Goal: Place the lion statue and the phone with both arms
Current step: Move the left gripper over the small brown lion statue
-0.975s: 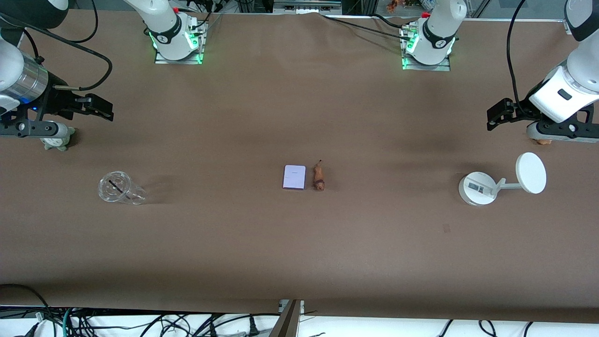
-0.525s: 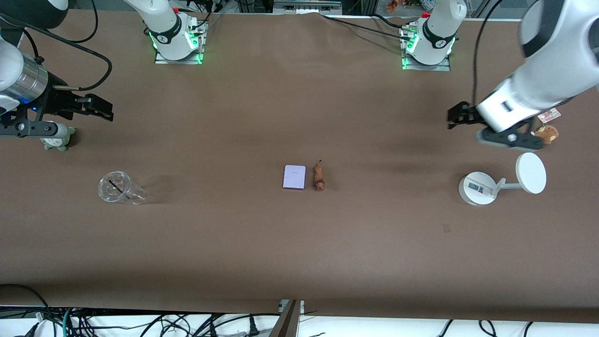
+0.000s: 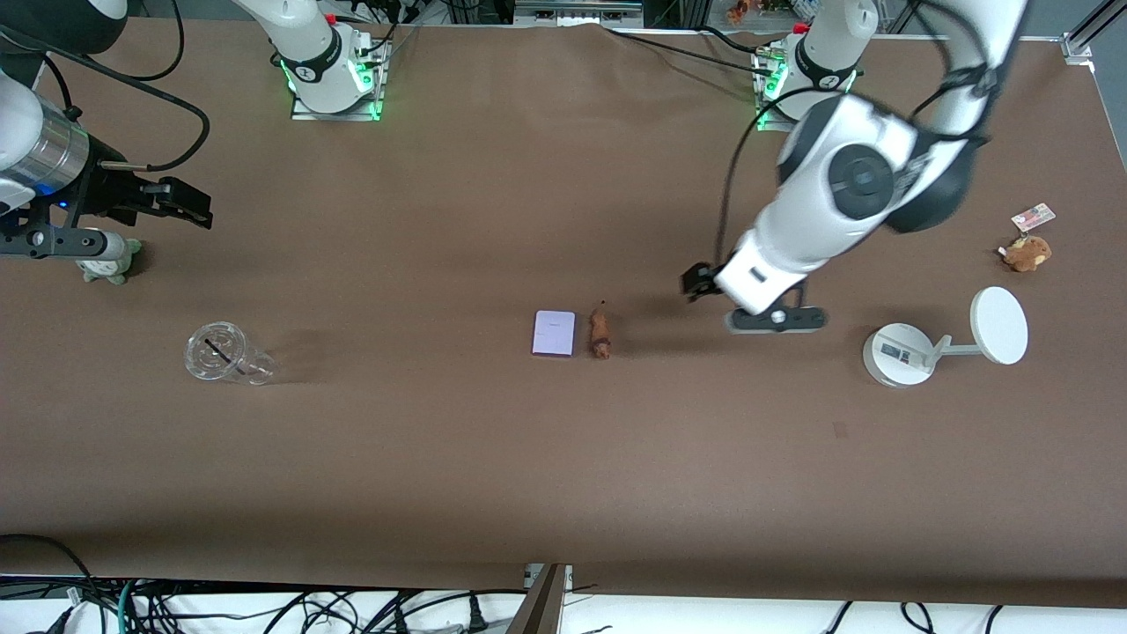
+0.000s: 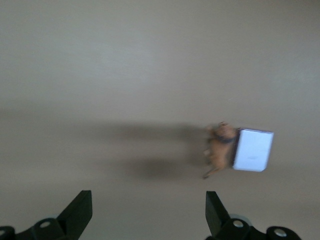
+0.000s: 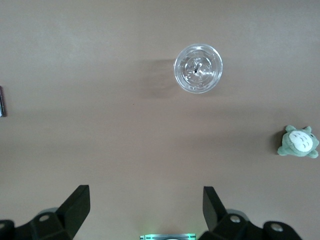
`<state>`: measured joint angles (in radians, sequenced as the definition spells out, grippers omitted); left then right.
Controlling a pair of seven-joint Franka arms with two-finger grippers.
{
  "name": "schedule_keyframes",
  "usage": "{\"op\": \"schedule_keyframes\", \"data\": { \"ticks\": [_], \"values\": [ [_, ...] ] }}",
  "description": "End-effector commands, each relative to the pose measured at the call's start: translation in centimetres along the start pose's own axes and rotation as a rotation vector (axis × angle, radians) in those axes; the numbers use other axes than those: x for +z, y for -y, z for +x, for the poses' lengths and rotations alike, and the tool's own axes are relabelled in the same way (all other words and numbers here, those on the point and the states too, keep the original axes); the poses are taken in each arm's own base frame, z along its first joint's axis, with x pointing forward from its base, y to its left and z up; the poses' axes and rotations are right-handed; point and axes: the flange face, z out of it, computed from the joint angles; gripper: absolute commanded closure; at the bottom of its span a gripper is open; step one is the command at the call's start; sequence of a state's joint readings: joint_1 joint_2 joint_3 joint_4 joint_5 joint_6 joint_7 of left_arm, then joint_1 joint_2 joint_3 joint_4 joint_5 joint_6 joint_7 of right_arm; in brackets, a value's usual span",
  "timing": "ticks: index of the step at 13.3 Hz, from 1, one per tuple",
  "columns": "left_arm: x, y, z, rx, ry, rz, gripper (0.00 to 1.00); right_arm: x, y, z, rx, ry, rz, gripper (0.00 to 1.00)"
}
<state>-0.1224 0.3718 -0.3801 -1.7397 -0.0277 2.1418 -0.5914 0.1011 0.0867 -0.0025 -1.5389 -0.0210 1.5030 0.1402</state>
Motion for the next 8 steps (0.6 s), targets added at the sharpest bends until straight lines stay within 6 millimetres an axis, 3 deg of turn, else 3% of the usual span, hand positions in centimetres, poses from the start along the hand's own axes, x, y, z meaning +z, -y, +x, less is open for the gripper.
{"op": "schedule_keyframes", "data": {
  "ticks": [1, 5, 8],
  "values": [
    [5.3, -3.3, -0.3, 0.008, -0.076, 0.039, 0.00, -0.5, -0.4, 0.4, 0.022, -0.011, -0.006, 0.00],
    [13.8, -8.5, -3.0, -0.002, -0.138, -0.043, 0.00, -0.5, 0.3, 0.4, 0.014, -0.019, -0.021, 0.00],
    [17.3, -9.9, -3.1, 0.052, -0.159, -0.027, 0.00, -0.5, 0.3, 0.4, 0.008, -0.020, -0.021, 0.00]
  ]
}}
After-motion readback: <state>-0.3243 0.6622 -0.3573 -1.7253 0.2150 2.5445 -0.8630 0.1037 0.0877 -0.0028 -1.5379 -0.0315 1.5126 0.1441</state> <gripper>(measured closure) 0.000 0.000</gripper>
